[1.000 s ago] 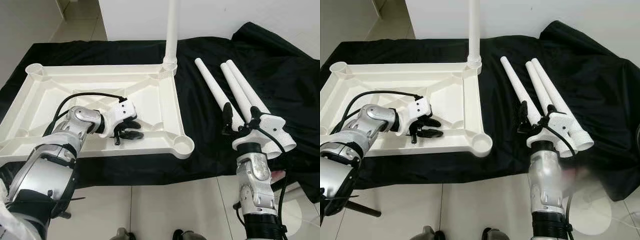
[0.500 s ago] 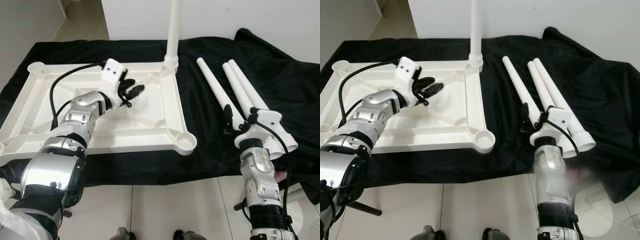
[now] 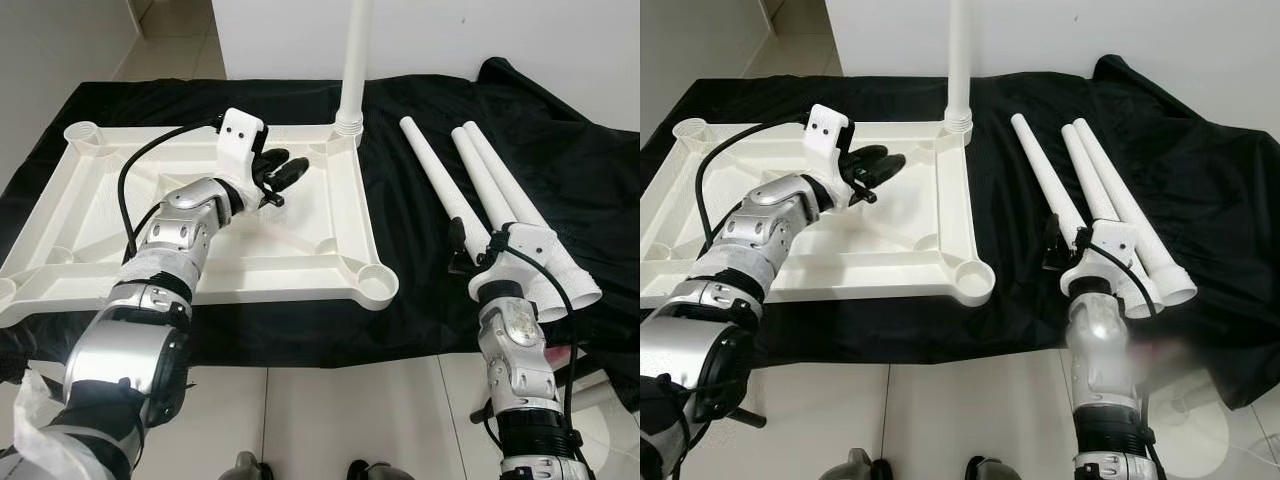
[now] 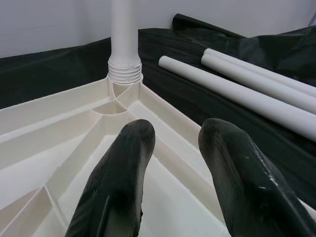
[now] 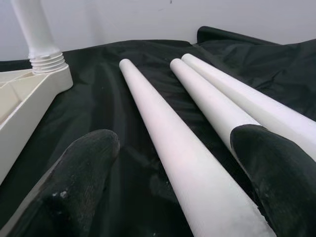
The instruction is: Building children table
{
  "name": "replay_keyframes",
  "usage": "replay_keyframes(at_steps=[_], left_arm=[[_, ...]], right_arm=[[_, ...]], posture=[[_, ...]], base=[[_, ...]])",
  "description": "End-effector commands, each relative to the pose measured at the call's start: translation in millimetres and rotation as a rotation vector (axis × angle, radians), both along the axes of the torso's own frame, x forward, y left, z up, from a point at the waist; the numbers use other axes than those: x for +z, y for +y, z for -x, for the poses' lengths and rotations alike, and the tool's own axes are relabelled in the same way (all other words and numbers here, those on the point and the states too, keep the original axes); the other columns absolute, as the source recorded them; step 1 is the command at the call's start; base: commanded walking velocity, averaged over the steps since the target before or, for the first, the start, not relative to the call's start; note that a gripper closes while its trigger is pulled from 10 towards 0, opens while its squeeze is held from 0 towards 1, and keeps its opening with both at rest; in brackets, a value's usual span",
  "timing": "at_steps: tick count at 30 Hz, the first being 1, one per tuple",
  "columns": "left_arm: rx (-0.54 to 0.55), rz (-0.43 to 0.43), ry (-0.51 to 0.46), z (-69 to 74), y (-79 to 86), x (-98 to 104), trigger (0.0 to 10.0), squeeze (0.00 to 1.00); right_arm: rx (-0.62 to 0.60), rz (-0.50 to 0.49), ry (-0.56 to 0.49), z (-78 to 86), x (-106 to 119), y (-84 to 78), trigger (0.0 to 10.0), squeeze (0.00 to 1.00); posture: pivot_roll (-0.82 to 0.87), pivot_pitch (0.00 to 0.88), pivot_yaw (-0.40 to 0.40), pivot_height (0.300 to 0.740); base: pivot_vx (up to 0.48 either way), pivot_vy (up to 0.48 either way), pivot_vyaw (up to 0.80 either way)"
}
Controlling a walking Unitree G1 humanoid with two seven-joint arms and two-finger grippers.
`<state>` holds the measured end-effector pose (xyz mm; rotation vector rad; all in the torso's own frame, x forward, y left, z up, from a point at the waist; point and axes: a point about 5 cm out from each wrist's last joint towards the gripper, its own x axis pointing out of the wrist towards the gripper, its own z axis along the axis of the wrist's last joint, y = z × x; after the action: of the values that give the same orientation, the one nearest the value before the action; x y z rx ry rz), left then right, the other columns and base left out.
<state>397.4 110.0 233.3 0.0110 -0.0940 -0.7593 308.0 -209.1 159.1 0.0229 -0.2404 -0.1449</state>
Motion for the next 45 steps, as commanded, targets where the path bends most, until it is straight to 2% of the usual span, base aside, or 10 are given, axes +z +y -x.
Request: replay_keyframes(at_steps=[1, 4, 10, 18, 22, 24, 26, 31, 42, 45], left_arm=[[0.018, 0.017, 0.025, 3.5, -5.7, -10, 10.0, 0.00], [-0.005, 0.051, 0.041, 10.1, -14.2, -19, 10.0, 0.00], [-0.009, 0.064, 0.065, 17.2, -18.8, -24, 10.0, 0.00], [-0.009, 0.049, 0.062, 24.9, -24.2, -25, 10.0, 0.00], [-0.035, 0.085, 0.107, 34.0, -30.9, -23, 10.0, 0.00], [-0.036, 0.085, 0.105, 35.1, -31.6, -23, 10.0, 0.00], [-0.093, 0.070, 0.091, 46.5, -40.9, -25, 10.0, 0.00], [-0.130, 0.059, 0.091, 59.1, -50.1, -28, 10.0, 0.00], [-0.114, 0.060, 0.105, 66.5, -56.6, -28, 10.0, 0.00], [-0.102, 0.066, 0.109, 68.0, -55.9, -26, 10.0, 0.00]], right_arm=[[-0.009, -0.005, 0.028, 5.0, -6, 2.5, 10.0, 0.00], [-0.026, 0.021, 0.019, 11.8, -7, 5.3, 10.0, 0.00], [-0.079, 0.050, -0.037, 21.3, -1, 5.2, 10.0, 0.00], [-0.131, 0.066, -0.033, 30.7, -1, 2.1, 10.0, 0.00], [-0.147, 0.083, 0.050, 36.3, -15, -5.3, 10.0, 0.00], [-0.148, 0.085, 0.054, 36.6, -16, -5.7, 10.0, 0.00], [-0.123, 0.082, 0.072, 34.0, -19, -8.6, 10.0, 0.00], [-0.090, 0.078, 0.096, 29.9, -23, -12.9, 10.0, 0.00], [-0.047, 0.066, 0.127, 18.8, -24, -22.1, 10.0, 0.00], [0.010, 0.056, 0.153, 12.4, -29, -22.2, 10.0, 0.00]], posture=[[-0.05, 0.096, 0.030, 0.740], [-0.06, 0.098, 0.029, 0.740], [-0.07, 0.107, 0.021, 0.740], [-0.07, 0.112, 0.021, 0.740], [-0.07, 0.104, 0.022, 0.740], [-0.07, 0.104, 0.022, 0.740], [-0.07, 0.098, 0.027, 0.740], [-0.07, 0.094, 0.029, 0.740], [-0.07, 0.090, 0.023, 0.740], [-0.06, 0.088, 0.022, 0.740]], base=[[0.000, 0.000, 0.00], [0.000, 0.000, 0.00], [0.000, 0.000, 0.00], [0.000, 0.000, 0.00], [0.000, 0.000, 0.00], [0.000, 0.000, 0.00], [0.000, 0.000, 0.00], [0.000, 0.000, 0.00], [0.000, 0.000, 0.00], [0.000, 0.000, 0.00]])
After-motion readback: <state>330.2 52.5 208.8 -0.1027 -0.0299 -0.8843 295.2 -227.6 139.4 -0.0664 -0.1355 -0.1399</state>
